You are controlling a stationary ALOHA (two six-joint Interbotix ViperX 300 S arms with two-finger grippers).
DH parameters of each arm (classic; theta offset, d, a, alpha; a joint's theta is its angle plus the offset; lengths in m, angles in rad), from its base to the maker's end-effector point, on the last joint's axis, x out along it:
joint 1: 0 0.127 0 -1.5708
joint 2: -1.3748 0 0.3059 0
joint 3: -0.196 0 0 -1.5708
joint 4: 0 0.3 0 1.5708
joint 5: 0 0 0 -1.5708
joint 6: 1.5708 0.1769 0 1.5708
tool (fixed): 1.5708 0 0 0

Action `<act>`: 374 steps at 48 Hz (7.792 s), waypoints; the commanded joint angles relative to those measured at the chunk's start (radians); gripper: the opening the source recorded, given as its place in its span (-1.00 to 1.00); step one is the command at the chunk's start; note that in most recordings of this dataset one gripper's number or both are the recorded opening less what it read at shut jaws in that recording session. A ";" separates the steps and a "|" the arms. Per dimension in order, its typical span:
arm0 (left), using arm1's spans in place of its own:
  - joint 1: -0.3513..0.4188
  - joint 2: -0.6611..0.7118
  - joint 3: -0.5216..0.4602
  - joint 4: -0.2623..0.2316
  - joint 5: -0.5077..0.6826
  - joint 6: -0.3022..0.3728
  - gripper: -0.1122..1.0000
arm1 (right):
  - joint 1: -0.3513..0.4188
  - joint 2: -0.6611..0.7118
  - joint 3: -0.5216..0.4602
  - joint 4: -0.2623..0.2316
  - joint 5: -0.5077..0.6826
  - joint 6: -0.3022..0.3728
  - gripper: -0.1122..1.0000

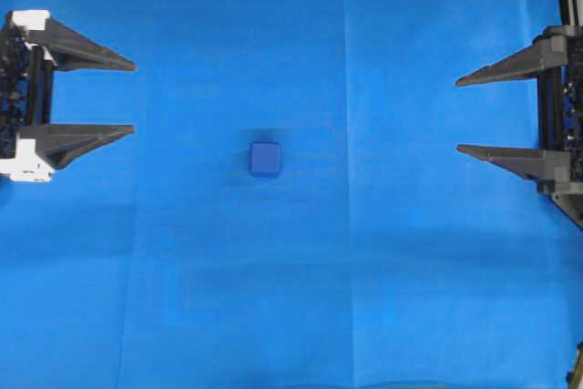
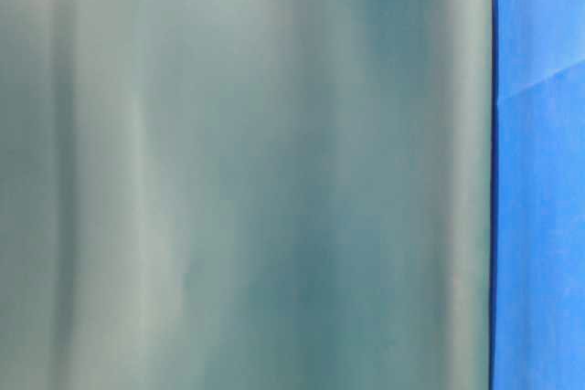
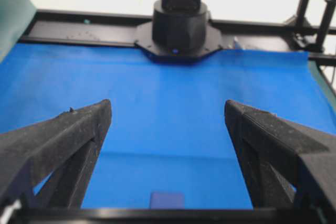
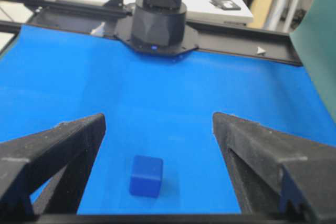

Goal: Handover the blue block to the right arm after grasping it with the left arm, then place it in the designated position.
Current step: 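Move the open left gripper over the blue cube, then lower the left gripper and close it on the blue cube, then lift the cube and rotate the left gripper to hold it up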

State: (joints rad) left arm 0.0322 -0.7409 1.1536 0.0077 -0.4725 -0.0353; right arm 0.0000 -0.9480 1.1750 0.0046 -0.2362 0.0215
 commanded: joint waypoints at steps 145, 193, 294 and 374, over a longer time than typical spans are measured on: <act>-0.037 0.643 -0.913 0.005 1.170 -0.003 0.84 | 0.000 0.025 -0.040 0.003 -0.025 -0.002 0.96; -0.035 0.874 -0.710 0.009 0.796 -0.003 0.84 | 0.000 0.058 -0.034 0.003 -0.041 -0.002 0.96; -0.020 0.868 -0.732 0.009 0.882 0.020 0.08 | 0.000 0.072 -0.037 0.002 -0.066 -0.002 0.96; -0.020 0.655 -0.971 0.017 1.293 0.023 0.08 | 0.000 0.084 -0.041 0.003 -0.066 -0.002 0.96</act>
State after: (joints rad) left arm 0.0138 -0.0568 0.2025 0.0215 0.8253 -0.0138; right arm 0.0000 -0.8682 1.1628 0.0061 -0.2930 0.0215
